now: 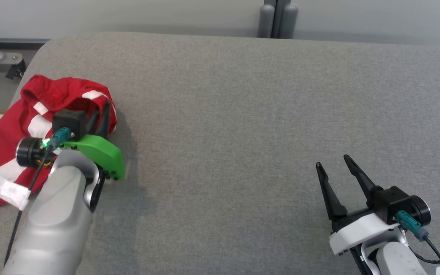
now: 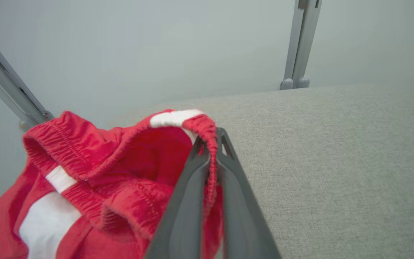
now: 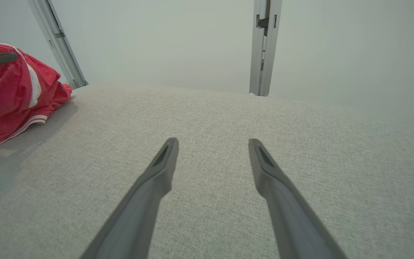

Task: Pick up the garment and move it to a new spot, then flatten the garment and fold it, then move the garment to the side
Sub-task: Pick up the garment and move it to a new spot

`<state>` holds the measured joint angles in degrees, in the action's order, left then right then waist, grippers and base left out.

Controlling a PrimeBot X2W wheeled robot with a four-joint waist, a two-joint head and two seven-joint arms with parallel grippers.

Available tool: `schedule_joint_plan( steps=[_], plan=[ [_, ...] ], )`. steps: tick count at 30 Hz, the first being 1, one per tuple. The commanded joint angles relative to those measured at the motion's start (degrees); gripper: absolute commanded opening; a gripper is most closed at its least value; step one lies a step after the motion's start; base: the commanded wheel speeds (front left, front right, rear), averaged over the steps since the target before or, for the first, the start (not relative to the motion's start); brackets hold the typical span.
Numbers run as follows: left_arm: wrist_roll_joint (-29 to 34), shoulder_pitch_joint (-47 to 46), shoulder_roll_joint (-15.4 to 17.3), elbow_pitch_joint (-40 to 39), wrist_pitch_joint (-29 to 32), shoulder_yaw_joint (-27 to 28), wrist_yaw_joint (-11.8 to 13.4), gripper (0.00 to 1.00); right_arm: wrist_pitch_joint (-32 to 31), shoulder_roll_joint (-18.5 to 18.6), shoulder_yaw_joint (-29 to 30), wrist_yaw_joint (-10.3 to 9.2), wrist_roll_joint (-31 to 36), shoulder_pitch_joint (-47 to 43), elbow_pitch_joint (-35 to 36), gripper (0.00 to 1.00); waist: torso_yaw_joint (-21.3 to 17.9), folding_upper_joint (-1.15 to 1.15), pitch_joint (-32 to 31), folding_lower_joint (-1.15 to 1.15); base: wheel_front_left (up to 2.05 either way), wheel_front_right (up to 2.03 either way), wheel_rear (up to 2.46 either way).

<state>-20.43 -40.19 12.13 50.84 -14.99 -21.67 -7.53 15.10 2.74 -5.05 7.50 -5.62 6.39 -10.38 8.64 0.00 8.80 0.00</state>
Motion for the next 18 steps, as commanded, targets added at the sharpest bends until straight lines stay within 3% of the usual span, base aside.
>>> schedule_joint_plan(
  steps=[1, 7, 18],
  plan=[
    [0.9, -1.6, 0.5, -1.1, -0.2, -0.3, 0.2, 0.0, 0.1, 0.3, 0.3, -0.02, -0.6, -0.8, -0.1, 1.0, -1.3, 0.0, -1.7, 0.0, 0.0, 0.0, 0.0],
    [3.5, -6.2, 0.5, -5.5, -0.2, -2.9, 0.2, 0.0, 0.1, 0.3, 0.8, -0.02, -1.6, -1.9, -0.2, 1.0, -4.3, 0.0, -4.3, 0.0, 0.0, 0.0, 0.0],
    [2.7, -20.2, -3.9, -12.4, 1.3, -13.4, 0.1, 0.0, 0.1, 0.2, 1.0, -0.02, -2.4, -1.7, -0.3, 1.0, -12.9, 0.0, -4.5, 0.0, 0.0, 0.0, 0.0]
  ],
)
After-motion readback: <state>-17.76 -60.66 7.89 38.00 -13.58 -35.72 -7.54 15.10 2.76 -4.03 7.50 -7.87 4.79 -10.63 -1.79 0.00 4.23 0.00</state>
